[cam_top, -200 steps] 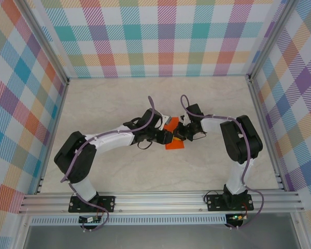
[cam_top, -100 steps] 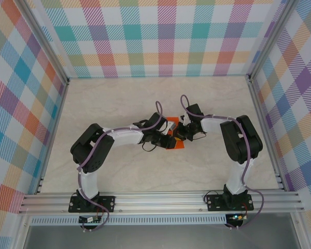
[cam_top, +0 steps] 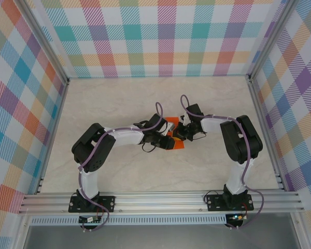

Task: Fold a paper plane with a square sheet of paper (fold left side to right side)
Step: Fold the triangle a second time at the center of the table.

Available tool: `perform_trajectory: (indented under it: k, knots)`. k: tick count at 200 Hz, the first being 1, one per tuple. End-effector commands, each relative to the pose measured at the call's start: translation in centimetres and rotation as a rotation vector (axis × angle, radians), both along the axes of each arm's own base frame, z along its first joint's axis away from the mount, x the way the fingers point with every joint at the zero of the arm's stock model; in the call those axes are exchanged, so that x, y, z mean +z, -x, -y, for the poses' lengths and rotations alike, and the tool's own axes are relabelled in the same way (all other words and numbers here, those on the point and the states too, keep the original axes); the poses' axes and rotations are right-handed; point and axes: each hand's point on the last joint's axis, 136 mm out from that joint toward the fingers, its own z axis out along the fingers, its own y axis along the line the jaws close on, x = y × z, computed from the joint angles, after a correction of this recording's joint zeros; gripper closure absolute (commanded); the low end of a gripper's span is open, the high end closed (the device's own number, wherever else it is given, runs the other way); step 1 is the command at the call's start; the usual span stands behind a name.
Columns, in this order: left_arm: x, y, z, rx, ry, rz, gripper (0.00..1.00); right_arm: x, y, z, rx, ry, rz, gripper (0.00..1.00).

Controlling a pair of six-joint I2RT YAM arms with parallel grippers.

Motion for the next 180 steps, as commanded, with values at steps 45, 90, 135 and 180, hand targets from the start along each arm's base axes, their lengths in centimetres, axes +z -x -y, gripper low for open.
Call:
perform_trajectory:
  k: [45, 90, 135, 180]
  knots:
    - [-2.3, 0.9, -1.8, 0.004, -0.074, -0.034, 0.74, -2.9, 2.1, 1.9, -0.002, 0.123, -0.089, 0.95]
    - [-2.9, 1.5, -2.5, 0.002, -0.095, -0.043, 0.75, -2.9, 2.1, 2.0, -0.002, 0.128, -0.088, 0.95]
    - [-3.6, 2.5, -3.8, 0.005, -0.133, -0.054, 0.77, -2.9, 2.1, 2.1, -0.003, 0.131, -0.091, 0.95]
    - [-3.2, 4.0, -5.1, 0.002, -0.130, -0.060, 0.82, -3.0, 2.0, 2.0, -0.001, 0.132, -0.089, 0.95]
